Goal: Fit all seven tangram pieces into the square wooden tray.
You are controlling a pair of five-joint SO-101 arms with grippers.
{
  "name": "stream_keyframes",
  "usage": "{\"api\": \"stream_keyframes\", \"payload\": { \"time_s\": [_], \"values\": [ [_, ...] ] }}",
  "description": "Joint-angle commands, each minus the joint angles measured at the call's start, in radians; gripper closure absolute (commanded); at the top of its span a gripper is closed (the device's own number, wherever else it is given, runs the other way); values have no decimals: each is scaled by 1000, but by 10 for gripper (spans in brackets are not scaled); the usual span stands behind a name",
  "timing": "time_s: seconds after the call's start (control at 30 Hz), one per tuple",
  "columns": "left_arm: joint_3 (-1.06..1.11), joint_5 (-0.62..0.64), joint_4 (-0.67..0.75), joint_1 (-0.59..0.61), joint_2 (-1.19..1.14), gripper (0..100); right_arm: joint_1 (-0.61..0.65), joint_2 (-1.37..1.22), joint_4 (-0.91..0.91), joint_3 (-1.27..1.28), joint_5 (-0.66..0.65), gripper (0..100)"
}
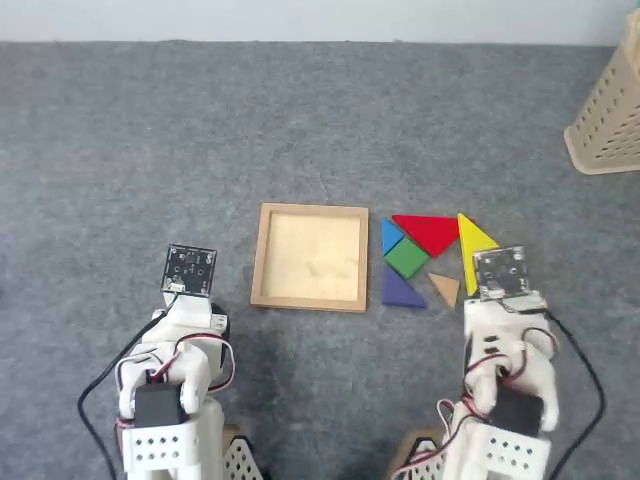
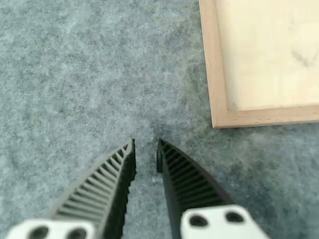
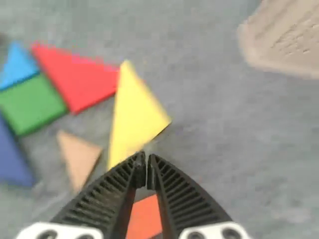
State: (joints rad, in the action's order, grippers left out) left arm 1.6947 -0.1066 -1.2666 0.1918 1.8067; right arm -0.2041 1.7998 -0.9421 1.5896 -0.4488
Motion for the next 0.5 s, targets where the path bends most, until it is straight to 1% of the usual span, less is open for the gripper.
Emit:
{"api": "stream_keyframes", "payload": {
  "time_s": [0.0, 0.13, 0.2, 0.33, 0.47],
  "values": [
    [-10, 8, 0, -2, 21, 929, -56, -1, 27, -153, -28, 992],
    [-10, 8, 0, -2, 21, 929, -47, -143, -25, -284, -6, 989],
    [-10, 8, 0, -2, 21, 929, -19, -283, -39, -356, 21, 951],
    [-10, 8, 0, -2, 21, 929, 85, -633, -94, -548, 69, 835],
    [-10, 8, 0, -2, 21, 929, 206, -975, -157, -738, 80, 778]
  ]
}}
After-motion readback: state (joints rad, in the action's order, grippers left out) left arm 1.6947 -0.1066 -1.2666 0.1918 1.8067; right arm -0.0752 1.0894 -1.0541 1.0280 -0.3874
